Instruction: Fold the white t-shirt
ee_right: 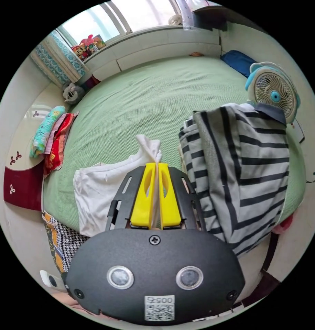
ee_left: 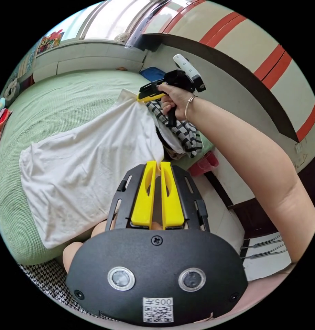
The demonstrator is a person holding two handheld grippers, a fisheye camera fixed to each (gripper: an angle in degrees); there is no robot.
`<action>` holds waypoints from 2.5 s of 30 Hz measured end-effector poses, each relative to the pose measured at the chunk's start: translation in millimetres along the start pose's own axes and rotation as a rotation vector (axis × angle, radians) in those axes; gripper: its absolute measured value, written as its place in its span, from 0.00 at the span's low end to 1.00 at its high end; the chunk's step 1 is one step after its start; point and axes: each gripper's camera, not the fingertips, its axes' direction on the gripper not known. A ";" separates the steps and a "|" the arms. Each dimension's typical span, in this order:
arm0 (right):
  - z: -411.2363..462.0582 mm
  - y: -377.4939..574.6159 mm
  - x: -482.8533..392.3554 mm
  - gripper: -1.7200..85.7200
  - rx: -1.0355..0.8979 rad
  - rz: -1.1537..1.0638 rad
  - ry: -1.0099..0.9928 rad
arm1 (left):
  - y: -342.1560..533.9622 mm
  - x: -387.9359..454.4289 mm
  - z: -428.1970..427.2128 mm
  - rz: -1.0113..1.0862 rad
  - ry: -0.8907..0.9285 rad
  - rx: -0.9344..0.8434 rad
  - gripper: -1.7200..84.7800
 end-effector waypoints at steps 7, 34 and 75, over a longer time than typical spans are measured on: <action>-39.7 9.6 -62.2 0.01 0.031 -0.037 0.180 | 42.9 -44.8 -52.7 -0.042 -0.015 0.057 0.05; 76.0 135.7 -315.9 0.12 -0.159 -0.561 0.033 | 244.6 -352.9 -101.8 -0.533 -0.224 -0.078 0.04; 123.8 44.6 -243.9 0.13 -0.037 -0.199 0.003 | 231.9 -331.3 -63.8 -0.414 -0.403 -0.168 0.14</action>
